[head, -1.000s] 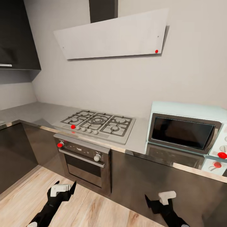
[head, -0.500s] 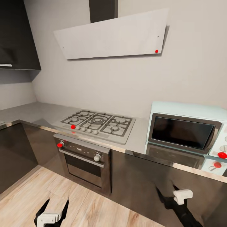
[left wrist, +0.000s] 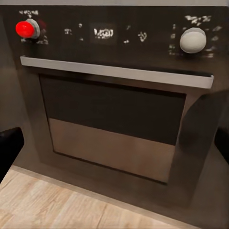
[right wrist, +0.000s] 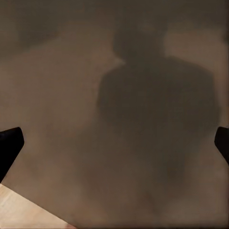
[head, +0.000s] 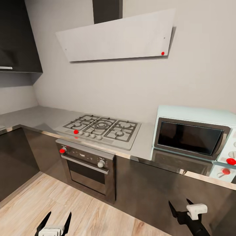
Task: Put the three can of soda from the living room inside the tash can in the kitchen.
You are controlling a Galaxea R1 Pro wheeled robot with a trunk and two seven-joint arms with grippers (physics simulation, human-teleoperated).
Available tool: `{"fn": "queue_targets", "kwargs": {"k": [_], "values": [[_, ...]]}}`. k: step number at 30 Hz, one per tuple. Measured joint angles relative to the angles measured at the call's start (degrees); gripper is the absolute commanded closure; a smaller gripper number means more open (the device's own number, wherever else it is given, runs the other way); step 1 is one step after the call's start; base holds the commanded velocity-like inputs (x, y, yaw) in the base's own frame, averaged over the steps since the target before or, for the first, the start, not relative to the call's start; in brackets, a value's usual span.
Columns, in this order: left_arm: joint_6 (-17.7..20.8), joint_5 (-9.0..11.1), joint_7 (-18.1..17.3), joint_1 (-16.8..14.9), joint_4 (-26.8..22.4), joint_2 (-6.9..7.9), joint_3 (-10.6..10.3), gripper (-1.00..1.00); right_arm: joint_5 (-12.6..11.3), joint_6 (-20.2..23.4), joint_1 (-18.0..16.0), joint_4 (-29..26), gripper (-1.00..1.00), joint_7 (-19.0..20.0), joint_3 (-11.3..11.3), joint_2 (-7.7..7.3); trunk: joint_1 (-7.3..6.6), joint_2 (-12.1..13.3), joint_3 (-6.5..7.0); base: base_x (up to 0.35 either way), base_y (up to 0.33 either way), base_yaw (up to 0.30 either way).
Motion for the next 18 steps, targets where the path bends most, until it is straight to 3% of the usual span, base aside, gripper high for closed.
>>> {"fn": "queue_targets", "kwargs": {"k": [18], "values": [[-0.15, 0.03, 0.05, 0.00, 2.11, -0.04, 0.00, -1.00, 0.26, -0.01, -0.01, 0.27, -1.00, 0.03, 0.40, 0.38, 0.00, 0.00, 0.00, 0.000, 0.000, 0.000]]}}
